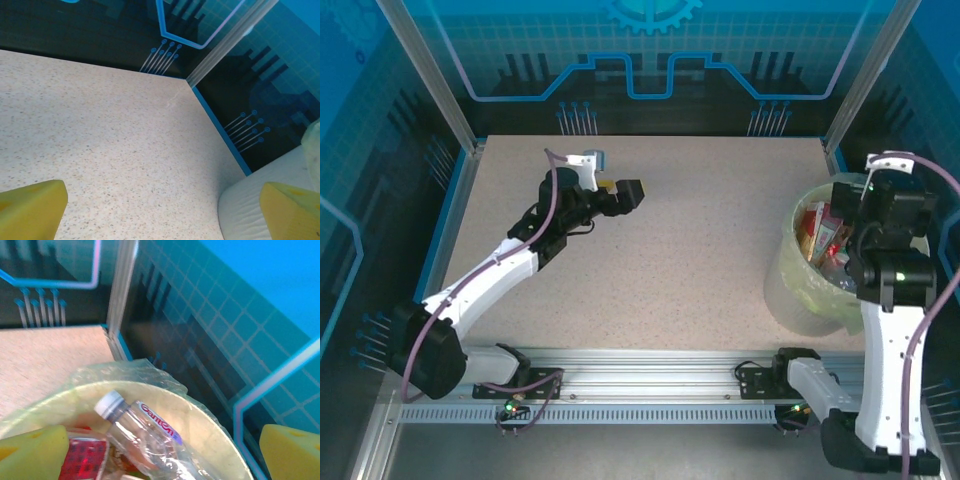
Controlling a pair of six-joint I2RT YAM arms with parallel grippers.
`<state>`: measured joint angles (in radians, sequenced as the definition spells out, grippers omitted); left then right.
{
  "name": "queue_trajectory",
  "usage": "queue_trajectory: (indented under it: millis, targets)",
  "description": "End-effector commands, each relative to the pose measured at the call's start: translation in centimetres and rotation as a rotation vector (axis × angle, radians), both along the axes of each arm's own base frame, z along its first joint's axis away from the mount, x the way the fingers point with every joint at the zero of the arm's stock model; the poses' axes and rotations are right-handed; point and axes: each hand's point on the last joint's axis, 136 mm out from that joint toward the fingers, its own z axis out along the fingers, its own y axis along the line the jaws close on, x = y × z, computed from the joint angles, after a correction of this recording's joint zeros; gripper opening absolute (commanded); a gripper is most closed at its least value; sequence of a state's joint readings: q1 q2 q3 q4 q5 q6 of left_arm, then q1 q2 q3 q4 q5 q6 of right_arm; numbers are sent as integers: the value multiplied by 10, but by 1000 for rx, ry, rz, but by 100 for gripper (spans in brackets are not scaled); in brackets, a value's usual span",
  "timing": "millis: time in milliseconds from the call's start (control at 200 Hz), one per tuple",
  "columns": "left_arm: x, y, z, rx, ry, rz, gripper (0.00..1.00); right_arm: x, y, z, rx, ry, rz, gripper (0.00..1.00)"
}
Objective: Put the plastic bottles in the bin
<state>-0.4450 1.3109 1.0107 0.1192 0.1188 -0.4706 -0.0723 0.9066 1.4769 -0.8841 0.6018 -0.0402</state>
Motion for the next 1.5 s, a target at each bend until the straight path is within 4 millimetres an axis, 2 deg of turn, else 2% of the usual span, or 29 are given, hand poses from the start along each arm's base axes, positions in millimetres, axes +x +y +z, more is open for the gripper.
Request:
queue_trajectory:
  millis: [0,200,375,460,600,750,845,940,1055,1191,1311,1471,1496]
  targets:
    - [1,27,0,26,6,108,99,2,31,-1,125,-29,133,100]
    - [5,75,-4,102,34,330,99,22,93,7,246,-94,380,100]
    - [2,107,-1,216,95,469,99,45,176,22,327,-155,670,100]
    - [-1,127,-7,287,136,557,99,57,225,23,340,-154,814,100]
    - [-8,156,-16,353,158,683,99,77,285,2,281,-109,928,100]
    - [-14,184,-23,408,161,796,99,104,318,-38,381,-62,897,100]
    - [-21,214,-31,447,164,947,99,119,328,-68,463,-50,843,100]
    - [-26,245,-48,381,200,1053,99,132,330,-96,513,-45,771,100]
    - [-30,272,-69,344,235,1111,99,142,337,-135,552,6,718,100]
    - [-32,291,-95,434,263,1117,99,152,335,-190,597,33,619,100]
    - [-32,300,-118,510,286,1089,99,158,318,-229,574,73,544,100]
    - [-33,310,-143,561,286,1080,99,158,287,-259,582,57,464,100]
    - [-32,311,-145,562,287,1077,99,153,280,-272,577,68,449,100]
